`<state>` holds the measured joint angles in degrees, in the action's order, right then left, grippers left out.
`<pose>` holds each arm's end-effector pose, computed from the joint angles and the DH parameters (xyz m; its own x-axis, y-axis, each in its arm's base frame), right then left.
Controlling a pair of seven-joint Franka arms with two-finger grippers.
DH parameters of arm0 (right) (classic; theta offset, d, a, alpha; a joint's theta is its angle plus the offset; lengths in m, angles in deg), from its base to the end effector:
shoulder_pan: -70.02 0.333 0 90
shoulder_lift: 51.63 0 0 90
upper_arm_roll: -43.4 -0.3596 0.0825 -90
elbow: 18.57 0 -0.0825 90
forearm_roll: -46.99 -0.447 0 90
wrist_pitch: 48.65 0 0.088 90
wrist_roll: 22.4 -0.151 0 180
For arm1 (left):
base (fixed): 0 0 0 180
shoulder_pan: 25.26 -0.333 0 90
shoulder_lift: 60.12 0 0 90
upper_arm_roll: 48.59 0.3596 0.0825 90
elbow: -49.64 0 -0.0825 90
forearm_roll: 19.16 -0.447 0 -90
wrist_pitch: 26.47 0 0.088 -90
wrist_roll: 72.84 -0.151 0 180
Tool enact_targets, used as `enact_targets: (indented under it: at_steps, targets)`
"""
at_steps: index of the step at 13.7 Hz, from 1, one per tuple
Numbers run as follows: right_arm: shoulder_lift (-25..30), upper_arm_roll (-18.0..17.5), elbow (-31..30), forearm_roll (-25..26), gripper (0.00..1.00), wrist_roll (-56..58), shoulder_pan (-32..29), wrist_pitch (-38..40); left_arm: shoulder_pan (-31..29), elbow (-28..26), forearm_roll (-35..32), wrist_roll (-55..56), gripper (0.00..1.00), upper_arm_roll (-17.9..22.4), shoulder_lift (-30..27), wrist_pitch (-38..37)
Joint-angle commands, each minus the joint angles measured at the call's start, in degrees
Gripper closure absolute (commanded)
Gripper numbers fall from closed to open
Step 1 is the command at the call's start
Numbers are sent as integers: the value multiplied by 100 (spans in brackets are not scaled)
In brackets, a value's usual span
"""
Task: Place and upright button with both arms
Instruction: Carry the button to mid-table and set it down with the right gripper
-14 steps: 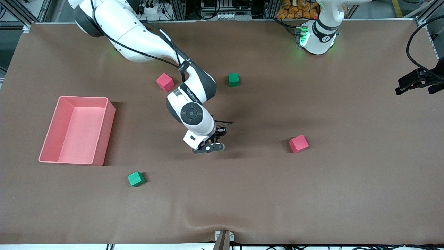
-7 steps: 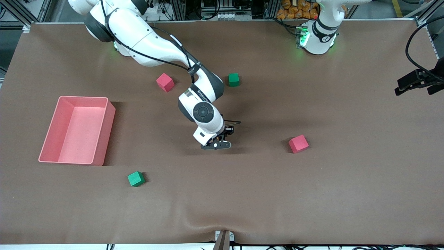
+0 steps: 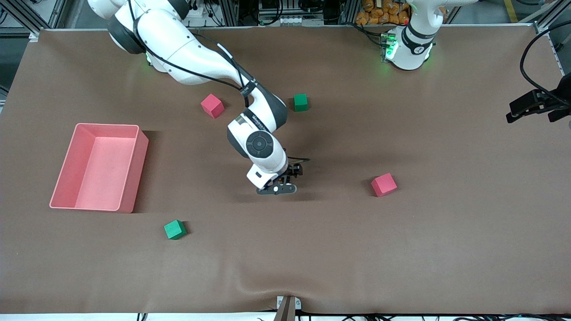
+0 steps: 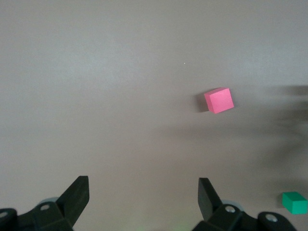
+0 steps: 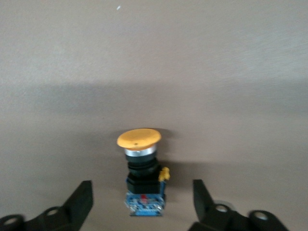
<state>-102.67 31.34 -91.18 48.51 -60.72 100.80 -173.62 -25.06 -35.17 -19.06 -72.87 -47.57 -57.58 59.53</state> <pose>0.6454 0.5422 0.1780 0.9981 0.0179 -0.0590 0.0099 -0.9911 -0.1324 0.6254 0.0084 0.6386 0.9996 0.0137 -0.0236 0.0137 -0.9999 0.0010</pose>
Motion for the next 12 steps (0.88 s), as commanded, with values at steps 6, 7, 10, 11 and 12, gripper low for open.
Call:
enact_targets:
  at_steps: [6, 7, 10, 11, 12]
  targets:
    - [1262, -41, -270, 59, 0, -53, -932, 781, 374, 96, 412, 572, 0, -75, 247, 23]
    - [1429, -33, -445, 102, 0, 60, -1046, 773, 514, 104, 403, 862, 0, -84, 317, 49]
    - [2079, -32, -1288, 138, 0, 1479, -1730, 676, 971, 104, 385, 1452, 0, -75, 475, 356]
    - [2281, -32, -1586, 138, 0, 1859, -1924, 624, 1086, 104, 394, 1601, 0, -84, 546, 478]
    - [2457, -24, -1885, 138, 0, 2011, -2048, 501, 1192, 104, 386, 1786, 0, -84, 607, 628]
